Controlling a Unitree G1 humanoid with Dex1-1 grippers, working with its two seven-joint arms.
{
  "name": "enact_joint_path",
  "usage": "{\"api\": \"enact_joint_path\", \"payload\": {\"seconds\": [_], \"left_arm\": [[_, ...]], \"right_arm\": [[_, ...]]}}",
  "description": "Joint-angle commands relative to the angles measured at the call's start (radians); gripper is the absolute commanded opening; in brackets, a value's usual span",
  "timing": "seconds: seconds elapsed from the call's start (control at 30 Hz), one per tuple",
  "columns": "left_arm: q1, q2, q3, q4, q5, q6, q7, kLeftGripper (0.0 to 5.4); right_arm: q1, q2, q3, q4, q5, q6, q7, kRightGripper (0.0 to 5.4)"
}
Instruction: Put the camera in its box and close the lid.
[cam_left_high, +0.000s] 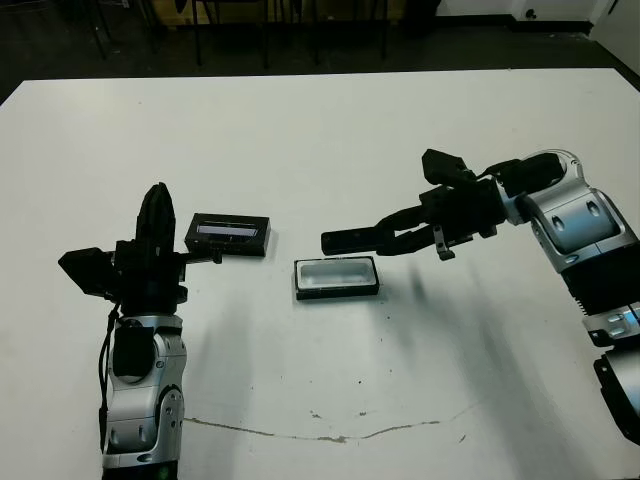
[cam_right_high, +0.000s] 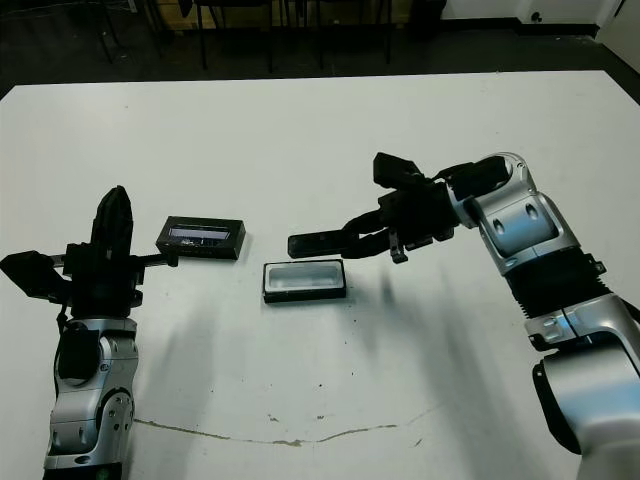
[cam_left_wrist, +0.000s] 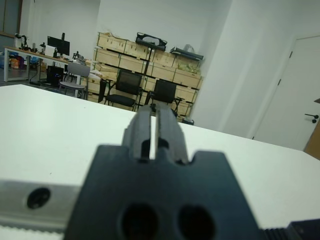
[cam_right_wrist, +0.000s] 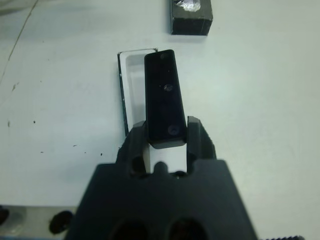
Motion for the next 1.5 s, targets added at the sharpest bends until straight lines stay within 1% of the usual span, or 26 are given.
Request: {"api": "enact_joint_path", "payload": {"seconds": [0.03, 0.1, 0.27, 0.37, 0.53, 0.63, 0.87, 0.93, 1.07, 1.13, 1.27, 1.37, 1.5], "left_arm": [[0.012, 0.004, 0.0, 0.006, -0.001, 0.012, 0.004, 0.0], [0.013, 0.006, -0.001, 0.009, 0.0, 0.005, 0.0, 0.0], [0.016, 0.001, -0.003, 0.005, 0.005, 0.01, 0.01, 0.0], [0.018, 0.001, -0.005, 0.005, 0.006, 0.007, 0.011, 0.0], [0.023, 0.0, -0.009, 0.0, 0.011, 0.009, 0.016, 0.0], [0.027, -0.002, -0.011, 0.0, 0.009, 0.006, 0.016, 0.0], [0.03, -0.006, -0.011, 0.005, -0.002, 0.002, 0.013, 0.0], [0.031, -0.007, -0.012, 0.006, -0.001, -0.001, 0.013, 0.0], [0.035, -0.006, -0.015, 0.006, 0.018, -0.005, 0.024, 0.0], [0.038, -0.011, -0.018, -0.001, 0.028, -0.001, 0.037, 0.0], [0.039, -0.012, -0.021, 0.004, 0.018, -0.01, 0.031, 0.0], [0.041, -0.013, -0.022, -0.001, 0.015, -0.005, 0.033, 0.0], [0.042, -0.012, -0.023, 0.001, 0.026, -0.008, 0.038, 0.0]], "right_arm": [[-0.006, 0.015, 0.009, 0.013, -0.01, -0.012, 0.015, 0.48], [-0.001, 0.019, 0.009, 0.013, -0.015, -0.037, 0.016, 0.48], [0.001, 0.022, 0.021, 0.009, -0.038, -0.069, 0.014, 0.48], [-0.002, 0.027, 0.03, 0.014, -0.046, -0.071, 0.026, 0.48], [0.0, 0.021, 0.048, -0.018, -0.074, -0.086, 0.027, 0.48], [0.009, 0.021, 0.045, -0.028, -0.082, -0.118, 0.019, 0.48], [0.015, 0.025, 0.06, -0.033, -0.115, -0.13, 0.008, 0.48], [0.018, 0.023, 0.064, -0.048, -0.127, -0.122, 0.002, 0.48], [0.03, 0.021, 0.063, -0.076, -0.144, -0.135, -0.018, 0.48], [0.033, 0.022, 0.068, -0.089, -0.154, -0.117, -0.024, 0.48], [0.037, 0.029, 0.072, -0.092, -0.165, -0.117, -0.03, 0.48], [0.031, 0.034, 0.082, -0.086, -0.167, -0.084, -0.02, 0.48], [0.027, 0.043, 0.093, -0.075, -0.164, -0.078, -0.012, 0.48]]}}
